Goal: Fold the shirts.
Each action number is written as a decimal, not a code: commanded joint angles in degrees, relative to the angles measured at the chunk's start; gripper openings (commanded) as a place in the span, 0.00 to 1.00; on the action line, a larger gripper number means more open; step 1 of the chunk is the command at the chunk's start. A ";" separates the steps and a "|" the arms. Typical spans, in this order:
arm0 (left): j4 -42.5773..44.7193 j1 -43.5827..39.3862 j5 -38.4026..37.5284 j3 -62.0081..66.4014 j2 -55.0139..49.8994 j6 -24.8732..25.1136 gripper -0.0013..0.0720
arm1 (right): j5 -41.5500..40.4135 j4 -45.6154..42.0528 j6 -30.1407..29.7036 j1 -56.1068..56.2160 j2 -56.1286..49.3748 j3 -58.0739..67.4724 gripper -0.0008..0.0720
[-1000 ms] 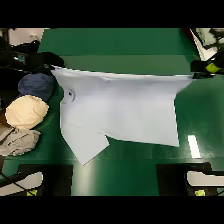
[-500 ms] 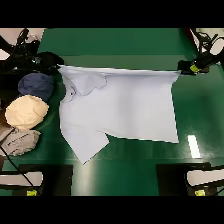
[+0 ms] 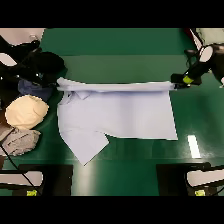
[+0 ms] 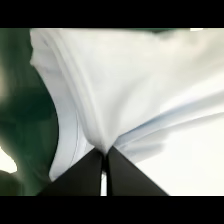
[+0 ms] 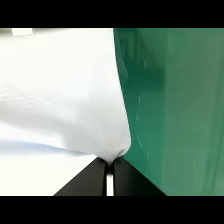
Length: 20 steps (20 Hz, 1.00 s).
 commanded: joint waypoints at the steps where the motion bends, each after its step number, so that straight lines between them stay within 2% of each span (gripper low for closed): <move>1: 2.58 0.02 -4.35 -2.49 -0.02 -1.75 0.05 | -0.15 0.92 0.09 1.90 -0.04 -6.14 0.03; 3: 2.56 0.02 -6.27 -2.69 -0.02 -1.86 0.05 | -0.72 0.39 0.11 2.51 -0.04 -7.98 0.03; 4: 2.58 0.02 -6.91 -2.67 0.04 -2.19 0.17 | -0.68 0.44 0.11 2.51 -0.04 -8.33 0.03; 5: 2.75 0.02 -7.65 -2.67 0.07 -3.41 0.59 | -0.26 0.42 0.11 2.47 -0.02 -8.26 0.04; 6: 3.63 0.02 -8.07 -2.62 0.13 -5.25 0.68 | 0.83 0.44 0.09 2.03 -0.04 -7.87 0.17; 7: 4.63 0.02 -9.22 -2.62 0.20 -6.34 0.68 | 2.49 0.46 0.07 1.60 -0.04 -7.08 0.49; 8: 4.90 0.02 -10.84 -2.62 0.26 -6.32 0.68 | 4.50 0.44 0.04 1.16 -0.02 -5.86 0.62; 10: 5.95 0.00 -13.86 -3.50 1.97 -6.99 0.68 | 7.67 0.46 -0.04 -0.04 1.11 -3.74 0.62; 12: 7.15 0.00 -12.20 -8.74 7.61 -7.91 0.66 | 6.73 0.59 -0.24 -0.85 5.01 -4.61 0.62; 17: 3.74 0.00 -8.22 -35.60 28.72 -12.20 0.67 | -1.20 0.68 -0.22 -0.79 15.52 -11.13 0.62; 20: 2.23 0.00 -7.67 -48.50 38.05 -14.40 0.67 | -2.16 0.70 -0.20 -0.81 17.64 -12.68 0.62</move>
